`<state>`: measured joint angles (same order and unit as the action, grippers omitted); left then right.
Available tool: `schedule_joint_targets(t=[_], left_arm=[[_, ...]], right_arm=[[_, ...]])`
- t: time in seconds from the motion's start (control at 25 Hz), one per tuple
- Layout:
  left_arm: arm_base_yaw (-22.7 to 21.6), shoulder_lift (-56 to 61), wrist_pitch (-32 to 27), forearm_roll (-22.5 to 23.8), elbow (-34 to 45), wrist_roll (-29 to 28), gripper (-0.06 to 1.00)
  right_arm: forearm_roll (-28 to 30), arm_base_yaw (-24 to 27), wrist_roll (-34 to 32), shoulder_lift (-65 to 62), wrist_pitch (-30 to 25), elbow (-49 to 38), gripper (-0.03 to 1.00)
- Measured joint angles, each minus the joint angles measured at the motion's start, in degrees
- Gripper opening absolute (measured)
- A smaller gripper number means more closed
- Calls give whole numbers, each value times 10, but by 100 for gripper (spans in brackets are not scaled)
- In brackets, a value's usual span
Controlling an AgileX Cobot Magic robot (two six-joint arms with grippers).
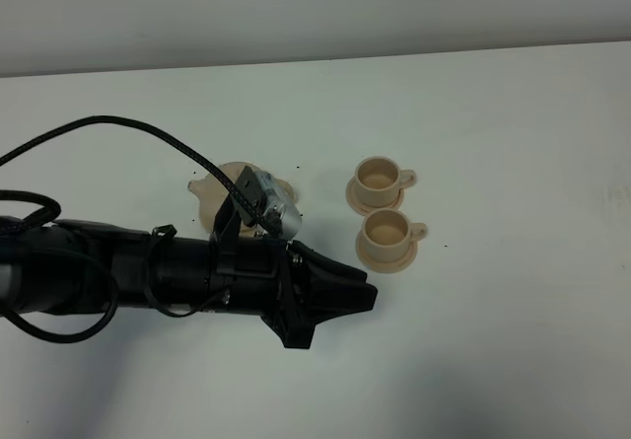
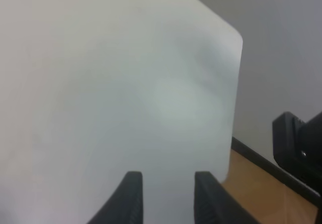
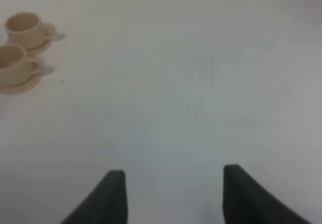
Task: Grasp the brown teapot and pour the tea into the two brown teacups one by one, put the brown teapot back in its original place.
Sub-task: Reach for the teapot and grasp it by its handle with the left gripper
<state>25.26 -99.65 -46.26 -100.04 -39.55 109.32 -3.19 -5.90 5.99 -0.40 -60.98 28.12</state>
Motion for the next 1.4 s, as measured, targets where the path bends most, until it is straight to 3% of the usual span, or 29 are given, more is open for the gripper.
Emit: schedule_joint_targets(t=[0.2,0.32,0.52,0.68,0.8,0.88,1.08,1.4], left_arm=[[0,0,52,12,-51,-66,30],[0,0,81,90,-106,-158,30],[0,0,76,356,-238,-416,30],[0,-1,32,584,-358,-623,30],[0,-1,-6,700,-431,-709,30],[0,-1,-21,742,-465,-729,30],[0,-30,-69,761,-505,-728,30],[1,-123,-60,895,-507,-723,31]], right_arm=[[0,0,0,0,0,0,46],[-1,0,0,0,0,0,46],[-2,0,0,0,0,0,46],[-2,0,0,0,0,0,46],[-2,0,0,0,0,0,46],[-2,0,0,0,0,0,46],[-3,0,0,0,0,0,46],[-4,0,0,0,0,0,46]])
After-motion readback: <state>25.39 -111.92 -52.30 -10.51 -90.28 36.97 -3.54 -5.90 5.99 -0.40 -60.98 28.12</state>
